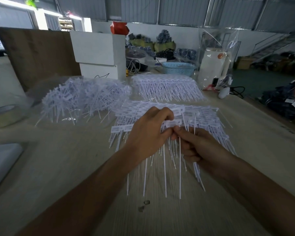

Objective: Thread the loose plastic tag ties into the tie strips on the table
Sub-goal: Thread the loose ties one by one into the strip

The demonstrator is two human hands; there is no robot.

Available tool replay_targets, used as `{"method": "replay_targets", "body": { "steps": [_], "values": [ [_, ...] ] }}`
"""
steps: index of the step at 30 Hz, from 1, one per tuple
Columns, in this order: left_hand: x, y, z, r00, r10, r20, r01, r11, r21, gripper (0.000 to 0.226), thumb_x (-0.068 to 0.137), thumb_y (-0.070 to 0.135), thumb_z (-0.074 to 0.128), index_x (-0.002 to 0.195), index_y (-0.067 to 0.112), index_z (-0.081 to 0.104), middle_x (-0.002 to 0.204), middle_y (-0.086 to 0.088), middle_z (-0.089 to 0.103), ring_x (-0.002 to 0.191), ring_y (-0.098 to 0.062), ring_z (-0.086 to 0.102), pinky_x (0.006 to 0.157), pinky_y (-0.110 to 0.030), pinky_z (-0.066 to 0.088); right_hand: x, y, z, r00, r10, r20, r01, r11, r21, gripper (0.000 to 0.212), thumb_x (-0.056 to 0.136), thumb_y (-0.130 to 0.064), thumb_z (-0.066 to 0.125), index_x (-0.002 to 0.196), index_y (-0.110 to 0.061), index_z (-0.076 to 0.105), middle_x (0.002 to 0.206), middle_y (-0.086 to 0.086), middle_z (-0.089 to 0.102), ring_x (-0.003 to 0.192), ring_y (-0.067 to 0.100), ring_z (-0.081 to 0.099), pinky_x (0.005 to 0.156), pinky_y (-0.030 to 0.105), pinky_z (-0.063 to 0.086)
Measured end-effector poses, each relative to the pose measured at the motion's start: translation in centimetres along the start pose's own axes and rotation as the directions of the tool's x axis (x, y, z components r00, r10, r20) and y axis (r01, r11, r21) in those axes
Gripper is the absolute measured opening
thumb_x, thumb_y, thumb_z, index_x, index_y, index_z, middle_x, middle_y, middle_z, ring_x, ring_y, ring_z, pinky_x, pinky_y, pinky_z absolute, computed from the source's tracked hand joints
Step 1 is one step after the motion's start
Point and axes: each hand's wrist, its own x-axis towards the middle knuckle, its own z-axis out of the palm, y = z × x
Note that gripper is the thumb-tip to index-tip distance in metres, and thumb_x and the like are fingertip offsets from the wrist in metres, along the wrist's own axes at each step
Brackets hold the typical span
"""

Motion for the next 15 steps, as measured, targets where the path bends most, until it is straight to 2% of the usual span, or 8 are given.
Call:
{"method": "replay_targets", "body": {
  "steps": [4, 10, 15],
  "values": [
    [0.13, -0.17, -0.15, 0.997, -0.067, 0.026, 0.070, 0.992, -0.103, 0.049, 0.080, 0.013, 0.077, 0.119, 0.029, 0.051, 0.103, 0.002, 0.069, 0.097, -0.014, 0.065, 0.079, -0.036, 0.053, -0.13, 0.00, -0.10, 0.997, 0.014, 0.070, -0.013, 1.000, -0.009, 0.028, 0.086, -0.043, 0.066, 0.076, -0.017, 0.063, 0.057, -0.003, 0.023, 0.046, 0.010, 0.018, 0.039, 0.020, 0.019],
    [0.03, -0.59, 0.04, 0.998, 0.032, 0.053, -0.029, 0.998, -0.063, 0.055, 0.079, 0.005, 0.076, 0.131, 0.012, 0.060, 0.105, -0.007, 0.066, 0.098, -0.023, 0.065, 0.082, -0.041, 0.054, -0.31, -0.16, -0.28, 0.993, 0.065, 0.101, -0.066, 0.998, 0.002, 0.028, 0.087, -0.042, 0.066, 0.072, -0.019, 0.060, 0.056, -0.005, 0.021, 0.045, 0.009, 0.017, 0.039, 0.020, 0.017],
    [0.04, -0.49, 0.30, 0.997, 0.057, 0.055, -0.052, 0.995, -0.079, 0.047, 0.082, 0.009, 0.076, 0.127, 0.017, 0.065, 0.101, -0.005, 0.066, 0.095, -0.019, 0.063, 0.081, -0.040, 0.053, -0.18, -0.20, -0.24, 0.995, 0.095, 0.032, -0.095, 0.995, 0.007, 0.038, 0.093, -0.042, 0.060, 0.064, -0.021, 0.049, 0.057, -0.004, 0.021, 0.046, 0.010, 0.015, 0.039, 0.020, 0.016]
  ]
}}
